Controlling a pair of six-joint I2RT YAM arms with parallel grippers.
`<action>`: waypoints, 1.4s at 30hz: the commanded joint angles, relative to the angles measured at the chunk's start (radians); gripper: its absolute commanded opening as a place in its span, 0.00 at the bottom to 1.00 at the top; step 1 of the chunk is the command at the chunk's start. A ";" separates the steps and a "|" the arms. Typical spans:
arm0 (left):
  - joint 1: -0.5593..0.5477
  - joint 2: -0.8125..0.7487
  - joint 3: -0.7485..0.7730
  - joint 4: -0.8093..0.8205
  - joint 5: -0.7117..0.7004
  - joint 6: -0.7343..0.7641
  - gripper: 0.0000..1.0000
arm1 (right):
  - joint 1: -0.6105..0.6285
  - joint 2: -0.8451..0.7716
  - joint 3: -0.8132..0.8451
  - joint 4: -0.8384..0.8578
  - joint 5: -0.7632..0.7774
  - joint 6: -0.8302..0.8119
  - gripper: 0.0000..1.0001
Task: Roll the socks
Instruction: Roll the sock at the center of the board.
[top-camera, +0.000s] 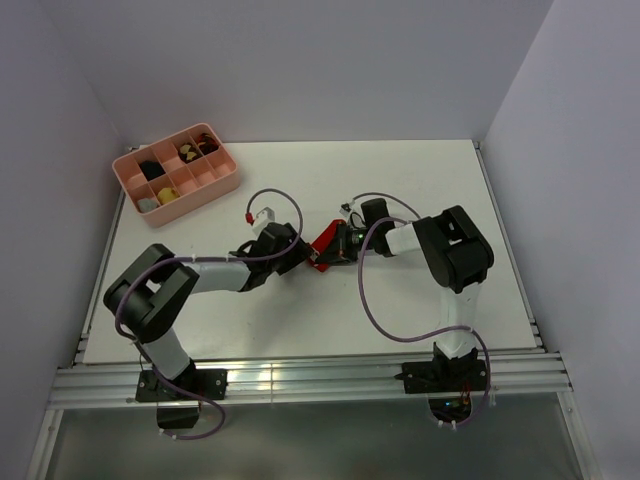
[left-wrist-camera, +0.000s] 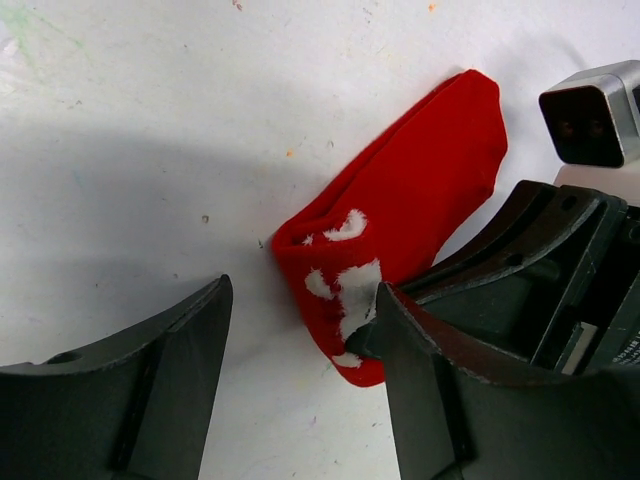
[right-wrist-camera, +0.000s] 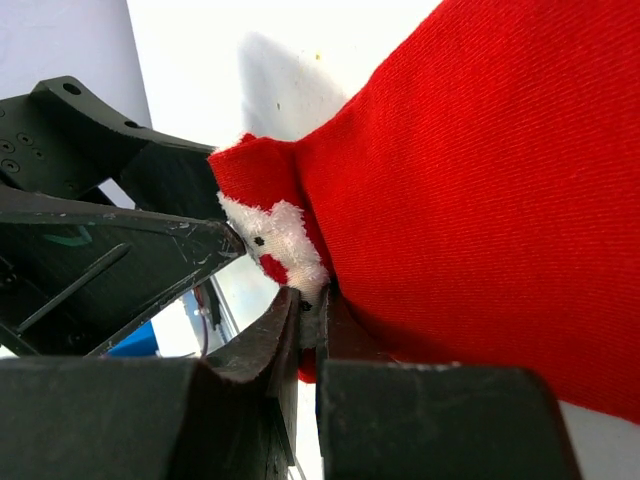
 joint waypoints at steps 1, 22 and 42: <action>-0.002 0.026 0.028 0.023 -0.001 -0.007 0.65 | -0.008 0.035 0.020 -0.070 0.026 -0.031 0.00; -0.001 0.118 0.077 -0.051 0.023 -0.009 0.00 | -0.005 -0.060 0.047 -0.194 0.127 -0.166 0.23; -0.004 0.105 0.263 -0.368 0.011 0.110 0.00 | 0.256 -0.502 -0.149 -0.081 0.766 -0.569 0.53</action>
